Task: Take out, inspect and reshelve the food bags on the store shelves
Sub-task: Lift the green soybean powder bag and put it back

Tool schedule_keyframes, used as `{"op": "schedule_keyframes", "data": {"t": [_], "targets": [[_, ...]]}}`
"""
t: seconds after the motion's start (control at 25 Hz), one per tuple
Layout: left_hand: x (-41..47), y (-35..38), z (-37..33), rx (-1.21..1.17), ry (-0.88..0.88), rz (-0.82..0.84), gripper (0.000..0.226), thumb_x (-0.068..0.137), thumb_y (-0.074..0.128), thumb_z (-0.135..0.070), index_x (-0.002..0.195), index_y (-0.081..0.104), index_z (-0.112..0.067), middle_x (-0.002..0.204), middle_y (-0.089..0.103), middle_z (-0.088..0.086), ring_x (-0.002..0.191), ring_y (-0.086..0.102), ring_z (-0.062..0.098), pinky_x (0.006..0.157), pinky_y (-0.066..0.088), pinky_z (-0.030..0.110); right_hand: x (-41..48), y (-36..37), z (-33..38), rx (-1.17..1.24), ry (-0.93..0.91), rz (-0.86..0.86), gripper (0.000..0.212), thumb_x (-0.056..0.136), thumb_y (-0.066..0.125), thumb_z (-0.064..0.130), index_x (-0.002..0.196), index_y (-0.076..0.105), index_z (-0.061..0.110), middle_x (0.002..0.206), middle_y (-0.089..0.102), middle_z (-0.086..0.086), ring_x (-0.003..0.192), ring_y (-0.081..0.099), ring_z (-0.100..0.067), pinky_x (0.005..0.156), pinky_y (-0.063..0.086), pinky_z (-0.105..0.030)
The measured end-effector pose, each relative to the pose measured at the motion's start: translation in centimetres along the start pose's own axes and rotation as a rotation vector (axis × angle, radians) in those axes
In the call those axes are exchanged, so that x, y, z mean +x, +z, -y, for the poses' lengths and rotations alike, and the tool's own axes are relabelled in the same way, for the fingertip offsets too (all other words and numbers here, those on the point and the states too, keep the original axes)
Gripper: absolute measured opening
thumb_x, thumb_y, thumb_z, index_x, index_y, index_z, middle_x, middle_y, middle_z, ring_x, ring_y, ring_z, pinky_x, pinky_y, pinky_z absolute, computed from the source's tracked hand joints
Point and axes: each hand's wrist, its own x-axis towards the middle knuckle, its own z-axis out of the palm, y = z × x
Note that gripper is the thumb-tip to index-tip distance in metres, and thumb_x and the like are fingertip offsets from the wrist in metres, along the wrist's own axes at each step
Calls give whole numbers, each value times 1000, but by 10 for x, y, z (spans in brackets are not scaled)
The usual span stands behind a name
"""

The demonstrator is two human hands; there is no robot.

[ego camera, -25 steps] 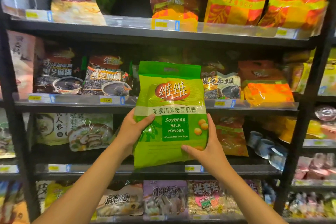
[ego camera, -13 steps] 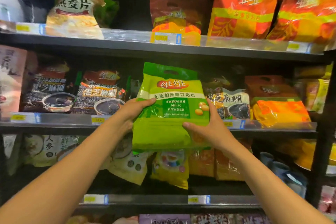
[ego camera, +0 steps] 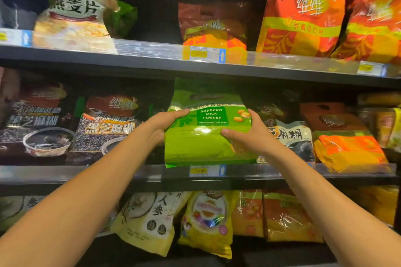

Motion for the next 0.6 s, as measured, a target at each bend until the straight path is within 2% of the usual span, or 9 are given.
{"op": "schedule_keyframes", "data": {"t": [0.16, 0.32, 0.48, 0.6], "targets": [[15, -1, 4, -6, 39, -29, 21, 94, 75, -16, 107, 69, -1, 77, 78, 15, 59, 77, 26, 47, 61, 39, 18, 8, -13, -13, 8, -5, 102, 73, 91, 44, 154, 31, 30, 136, 51, 12, 122, 57, -18, 101, 55, -44], [28, -6, 9, 3, 86, -67, 25, 92, 77, -14, 108, 67, 1, 69, 77, 13, 55, 76, 23, 46, 62, 38, 30, 16, -21, -30, -10, -24, 91, 70, 93, 44, 144, 43, 30, 126, 61, 10, 115, 64, -17, 97, 58, -46], [35, -5, 3, 12, 83, -57, 16, 94, 76, -18, 98, 66, -5, 64, 76, 10, 50, 73, 20, 47, 62, 37, 40, 18, -19, -55, 20, -14, 75, 75, 90, 42, 131, 43, 27, 120, 59, 13, 102, 60, -7, 88, 53, -34], [36, -4, 0, 29, 47, -15, 12, 97, 72, -20, 95, 66, -9, 64, 76, 8, 50, 73, 19, 46, 62, 35, 45, 24, -25, -70, 45, -9, 84, 74, 90, 46, 139, 42, 25, 129, 59, 5, 114, 61, -18, 89, 57, -36]]}}
